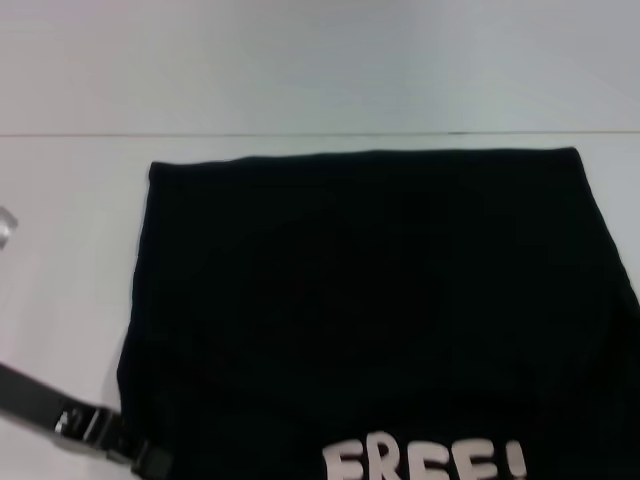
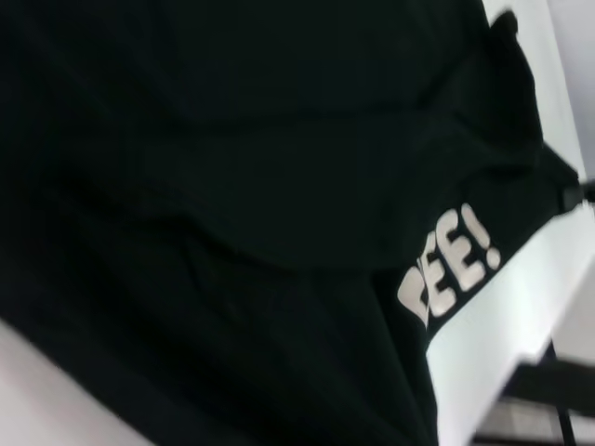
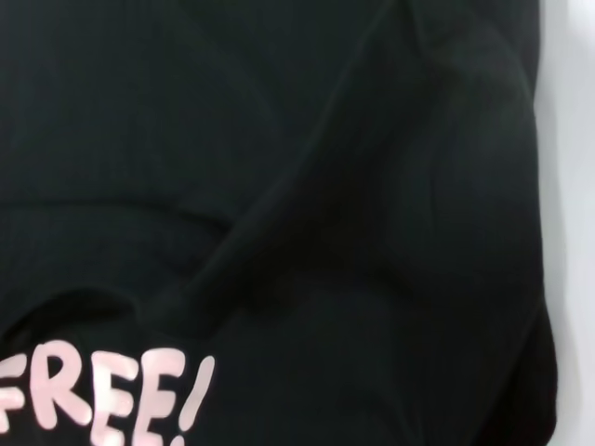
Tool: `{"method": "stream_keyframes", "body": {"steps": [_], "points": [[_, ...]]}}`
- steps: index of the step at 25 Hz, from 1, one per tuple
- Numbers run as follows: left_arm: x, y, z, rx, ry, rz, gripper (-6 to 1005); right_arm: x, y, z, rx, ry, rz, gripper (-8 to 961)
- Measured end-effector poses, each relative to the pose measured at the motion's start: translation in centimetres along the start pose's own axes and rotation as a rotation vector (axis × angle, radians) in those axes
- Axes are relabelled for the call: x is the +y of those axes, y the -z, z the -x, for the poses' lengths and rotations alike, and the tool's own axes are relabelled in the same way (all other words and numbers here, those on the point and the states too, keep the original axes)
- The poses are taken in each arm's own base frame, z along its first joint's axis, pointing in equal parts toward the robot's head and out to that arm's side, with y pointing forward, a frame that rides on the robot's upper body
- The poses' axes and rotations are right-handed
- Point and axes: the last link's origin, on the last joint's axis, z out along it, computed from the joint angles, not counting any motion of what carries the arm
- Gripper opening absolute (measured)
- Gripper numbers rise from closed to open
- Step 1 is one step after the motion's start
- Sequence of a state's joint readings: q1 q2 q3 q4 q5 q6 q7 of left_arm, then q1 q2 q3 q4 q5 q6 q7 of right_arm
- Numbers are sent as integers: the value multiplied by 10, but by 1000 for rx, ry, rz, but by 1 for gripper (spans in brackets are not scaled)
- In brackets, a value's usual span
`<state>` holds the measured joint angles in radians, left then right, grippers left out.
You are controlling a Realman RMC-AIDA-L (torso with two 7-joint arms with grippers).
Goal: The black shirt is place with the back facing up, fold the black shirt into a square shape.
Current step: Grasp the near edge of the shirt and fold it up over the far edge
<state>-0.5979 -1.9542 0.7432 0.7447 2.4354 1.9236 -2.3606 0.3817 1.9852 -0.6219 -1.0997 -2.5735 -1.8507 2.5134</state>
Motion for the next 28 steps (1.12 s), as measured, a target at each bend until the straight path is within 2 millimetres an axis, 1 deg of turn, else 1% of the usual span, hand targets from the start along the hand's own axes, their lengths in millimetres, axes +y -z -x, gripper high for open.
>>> {"method": "stream_keyframes", "body": {"steps": [3, 5, 7, 10, 12, 14, 16, 17, 19, 21, 25, 28], "points": [[2, -3, 8, -40, 0, 5, 32, -5, 4, -13, 12, -31, -1, 76], [1, -1, 8, -34, 0, 4, 32, -7, 6, -14, -5, -37, 12, 78], [3, 4, 2, -8, -10, 6, 32, -5, 6, -8, -34, -23, 42, 80], [9, 22, -16, 101, -37, 39, 32, 5, 13, 12, -117, 27, 122, 83], [12, 34, -27, 175, -35, 55, 33, 12, 24, 28, -200, 52, 168, 85], [10, 47, -43, 257, 0, 30, 35, 17, 36, 44, -283, 72, 195, 87], [5, 54, -59, 317, 40, -22, 40, 21, 44, 63, -354, 79, 202, 89], [2, 56, -68, 349, 59, -54, 42, 22, 46, 71, -379, 77, 198, 90], [-2, 56, -82, 397, 81, -97, 46, 22, 41, 88, -414, 63, 178, 92], [-8, 52, -94, 439, 95, -137, 51, 21, 29, 101, -424, 48, 161, 94], [-18, 42, -106, 492, 121, -207, 59, 15, 2, 117, -438, 14, 113, 98], [-21, 39, -112, 515, 125, -236, 66, 16, -4, 128, -471, 9, 85, 100]]}}
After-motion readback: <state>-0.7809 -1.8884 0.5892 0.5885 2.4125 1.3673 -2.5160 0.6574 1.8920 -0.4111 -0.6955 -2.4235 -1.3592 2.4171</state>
